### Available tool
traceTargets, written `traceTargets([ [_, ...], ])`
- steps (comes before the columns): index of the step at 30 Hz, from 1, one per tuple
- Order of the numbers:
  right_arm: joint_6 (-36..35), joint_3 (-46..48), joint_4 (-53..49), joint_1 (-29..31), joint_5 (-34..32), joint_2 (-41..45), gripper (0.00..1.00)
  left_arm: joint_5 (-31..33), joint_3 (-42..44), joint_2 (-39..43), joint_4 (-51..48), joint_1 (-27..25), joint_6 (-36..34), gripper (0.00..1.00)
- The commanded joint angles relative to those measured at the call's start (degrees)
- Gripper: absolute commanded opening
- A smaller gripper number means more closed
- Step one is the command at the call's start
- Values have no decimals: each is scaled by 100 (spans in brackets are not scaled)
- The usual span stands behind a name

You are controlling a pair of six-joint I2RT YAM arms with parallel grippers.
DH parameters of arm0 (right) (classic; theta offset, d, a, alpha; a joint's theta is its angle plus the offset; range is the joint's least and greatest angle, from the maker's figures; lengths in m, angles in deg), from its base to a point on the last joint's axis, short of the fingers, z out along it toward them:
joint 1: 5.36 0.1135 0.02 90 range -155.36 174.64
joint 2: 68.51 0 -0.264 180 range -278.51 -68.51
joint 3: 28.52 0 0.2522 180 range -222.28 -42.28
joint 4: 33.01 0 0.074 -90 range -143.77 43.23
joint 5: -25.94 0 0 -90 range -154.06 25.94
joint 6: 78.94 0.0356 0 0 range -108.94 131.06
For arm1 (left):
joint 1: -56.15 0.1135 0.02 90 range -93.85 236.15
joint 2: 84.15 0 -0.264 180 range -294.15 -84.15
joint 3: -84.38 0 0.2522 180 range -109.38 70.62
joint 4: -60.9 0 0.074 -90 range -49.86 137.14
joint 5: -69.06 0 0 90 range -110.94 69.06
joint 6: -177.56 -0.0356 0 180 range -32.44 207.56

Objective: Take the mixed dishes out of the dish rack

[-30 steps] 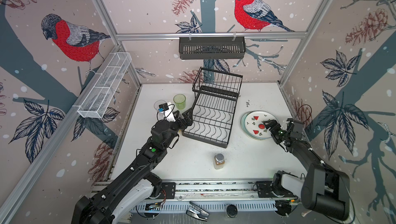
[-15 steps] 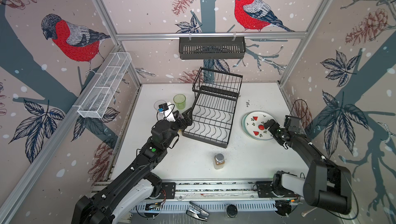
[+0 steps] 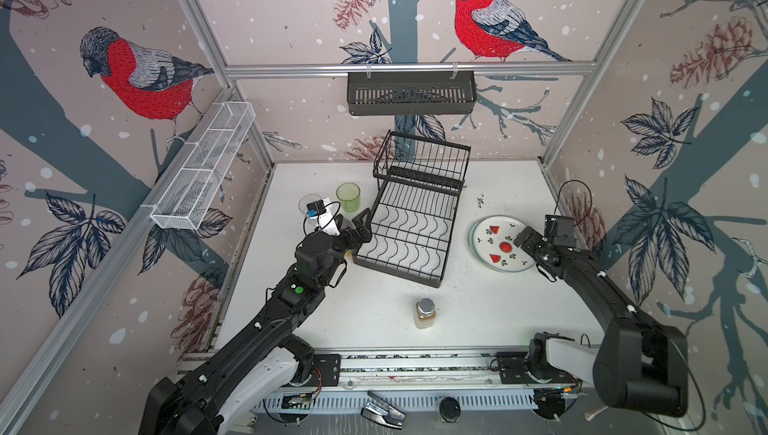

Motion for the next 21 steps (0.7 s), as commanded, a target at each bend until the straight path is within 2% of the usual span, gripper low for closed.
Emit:
traceTargets([
  [1,-235,-70,195,186,-338,307,100,747,49,48,46,107,-421,97],
  [6,-535,0,970,684,-560,865,100,1553,160,-62,110,458,-842,98],
  [11,-1029,263,2219,1143,-568,973,100,1860,340,-528,555,1042,-1297,98],
  [15,-1380,551,3265,1657,-1179,955,100,2540,628,-945,1183,1451,-1572,97],
  [17,-1679,798,3869,1933,-1512,939,100,2660,666,-1017,1229,1626,-1704,98],
  [21,-2060,1378,5148,2193,-1928,761,100,2802,1281,-1174,2653,1800,-2427,98],
])
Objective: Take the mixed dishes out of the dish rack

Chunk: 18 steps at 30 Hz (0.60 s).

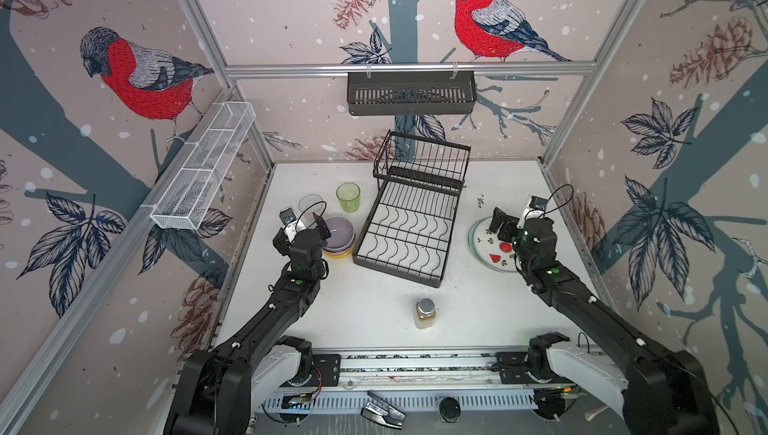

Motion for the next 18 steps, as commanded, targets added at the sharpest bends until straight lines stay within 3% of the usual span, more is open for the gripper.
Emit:
traceTargets([
  [1,-497,341,1630,74,-528,-148,100,197,349,-175,1427,141,-706,97],
  [10,-1359,915,3032,76,-681,-382,100,-26,1136,-1559,4152,379,-1265,98],
  [12,-1309,912,2815,58,-939,-293,100,50,1336,-1908,4927,393,-1349,97],
  [15,-1083,1117,2829,-204,-995,-101,100,57,1275,-2170,4932,459,-1245,98],
  [18,-889,1509,3362,-645,-453,-16,100,74,1140,-2463,4888,522,-1149,97],
])
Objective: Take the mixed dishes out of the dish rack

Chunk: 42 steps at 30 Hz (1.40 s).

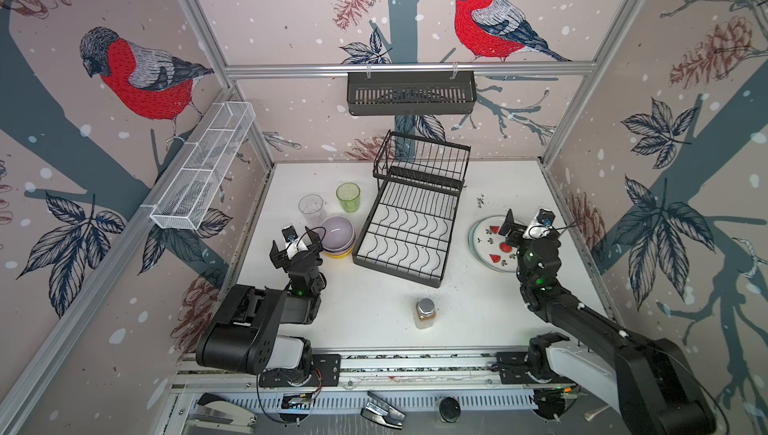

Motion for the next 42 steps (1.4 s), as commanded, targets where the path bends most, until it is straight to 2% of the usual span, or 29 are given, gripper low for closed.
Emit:
traceTargets([
  [1,223,243,678,-336,323,40,100,13,-126,-265,645,56,45,97],
  [4,195,371,930,-435,6,-43,100,-169,-213,-275,468,66,20,98],
  [6,131,549,1360,-509,153,-190,100,-403,-306,-325,354,110,-28,98],
  [10,85,510,1537,-558,245,-563,100,-1031,-649,-560,-85,155,-200,98],
  [16,-101,577,1547,-582,670,-463,100,-1369,-552,-604,7,251,-166,98],
  [18,-111,550,1398,-593,607,-443,100,-1376,-393,-853,652,304,-168,98],
  [20,-184,632,1360,-616,695,-344,100,-1405,-465,-748,281,298,-116,98],
  [24,-84,608,1095,-607,626,-388,100,-1390,-433,-798,446,304,-105,98],
  [32,-171,393,1514,-619,472,-1258,100,-1396,-436,-797,469,304,-126,98],
  [34,-131,266,1290,-627,424,-1435,100,-1397,-427,-807,497,304,-129,98],
  [39,-287,250,1292,-630,843,-1456,100,-1398,-427,-802,485,304,-124,98],
  [42,-266,-75,666,-647,1554,-1571,100,-1396,-427,-800,489,304,-122,98],
])
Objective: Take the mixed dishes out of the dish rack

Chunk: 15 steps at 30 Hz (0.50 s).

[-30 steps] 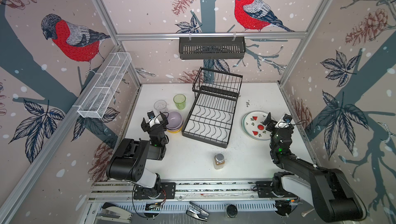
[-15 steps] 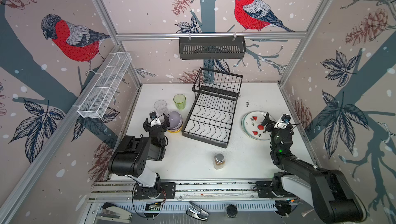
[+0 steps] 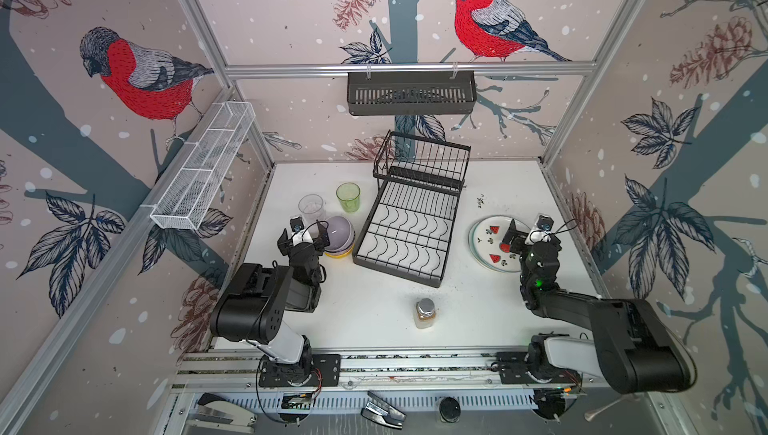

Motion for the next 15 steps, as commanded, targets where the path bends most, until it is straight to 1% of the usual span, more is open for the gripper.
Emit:
traceTargets([
  [1,-113,-262,-412,-7,1016,-108,100,-7,6,-2,252,7,-22,98],
  [2,-182,-240,-349,0,1322,-113,100,-12,13,-3,261,7,-22,98],
  [4,-102,-128,-171,-92,1501,-56,100,-5,7,-3,266,7,-20,98],
  [8,269,-67,-95,-704,2158,-41,100,-1,-3,-2,255,7,-22,98],
  [9,215,-37,-102,-767,2120,6,100,-8,0,0,250,7,-20,98],
  [10,106,73,35,-709,1762,141,100,-7,-3,-3,253,7,-22,98],
  [11,36,267,381,-631,1441,188,100,-10,3,-2,250,7,-22,98],
  [13,78,269,414,-640,1258,153,100,-12,-2,-3,251,7,-22,98],
  [15,6,158,363,-617,1216,51,100,-12,-2,-6,258,7,-20,98],
])
